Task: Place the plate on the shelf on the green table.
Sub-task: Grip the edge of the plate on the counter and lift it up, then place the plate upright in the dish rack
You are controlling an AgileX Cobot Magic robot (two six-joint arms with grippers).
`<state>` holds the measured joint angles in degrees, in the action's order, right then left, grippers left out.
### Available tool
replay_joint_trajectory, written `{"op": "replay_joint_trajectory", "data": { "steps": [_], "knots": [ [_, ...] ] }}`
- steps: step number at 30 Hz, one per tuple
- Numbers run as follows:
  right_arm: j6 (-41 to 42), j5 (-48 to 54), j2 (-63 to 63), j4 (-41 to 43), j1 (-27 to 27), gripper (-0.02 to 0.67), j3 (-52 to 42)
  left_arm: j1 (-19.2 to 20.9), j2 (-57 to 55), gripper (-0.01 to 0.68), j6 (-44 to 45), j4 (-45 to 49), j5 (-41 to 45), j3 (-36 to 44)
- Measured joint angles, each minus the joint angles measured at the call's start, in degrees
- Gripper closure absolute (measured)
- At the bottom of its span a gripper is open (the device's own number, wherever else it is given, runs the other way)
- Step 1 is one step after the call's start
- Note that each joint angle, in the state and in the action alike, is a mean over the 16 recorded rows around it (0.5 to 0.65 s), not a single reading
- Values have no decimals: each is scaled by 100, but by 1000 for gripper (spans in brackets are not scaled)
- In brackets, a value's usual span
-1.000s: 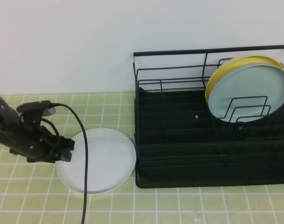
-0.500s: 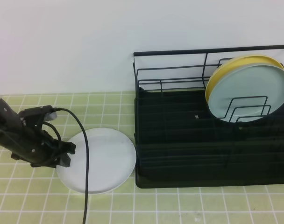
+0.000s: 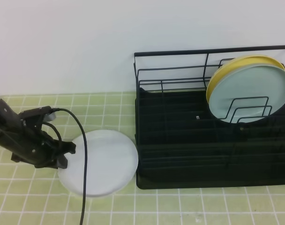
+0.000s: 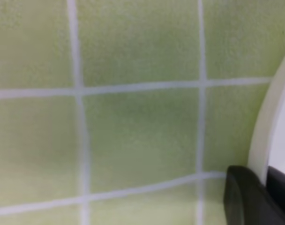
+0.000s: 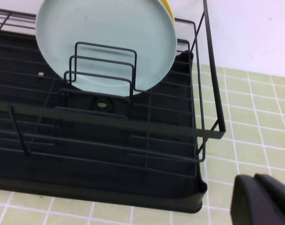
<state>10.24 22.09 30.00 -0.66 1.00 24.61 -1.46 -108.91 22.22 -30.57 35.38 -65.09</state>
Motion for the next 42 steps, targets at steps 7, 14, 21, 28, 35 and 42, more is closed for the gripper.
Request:
{"op": "replay_joint_trajectory", "data": {
  "steps": [7,14,21,28,35,42],
  "knots": [
    [0,-52,0,-9,0,650,0,9,29,663,-52,206,653,-540],
    [-60,-122,0,-126,0,650,0,14,289,668,-135,489,1354,-1259],
    [-154,-200,0,-814,0,650,-3,14,939,668,-88,486,1620,-1703],
    [-159,-218,0,-2179,0,650,4,13,1860,668,241,0,1500,-1853],
    [964,544,0,-4246,5,650,230,-155,2747,668,920,-1179,1309,-1857],
    [2683,1701,0,-6284,13,604,751,-849,3289,668,1515,-2236,997,-1858]
  ]
}}
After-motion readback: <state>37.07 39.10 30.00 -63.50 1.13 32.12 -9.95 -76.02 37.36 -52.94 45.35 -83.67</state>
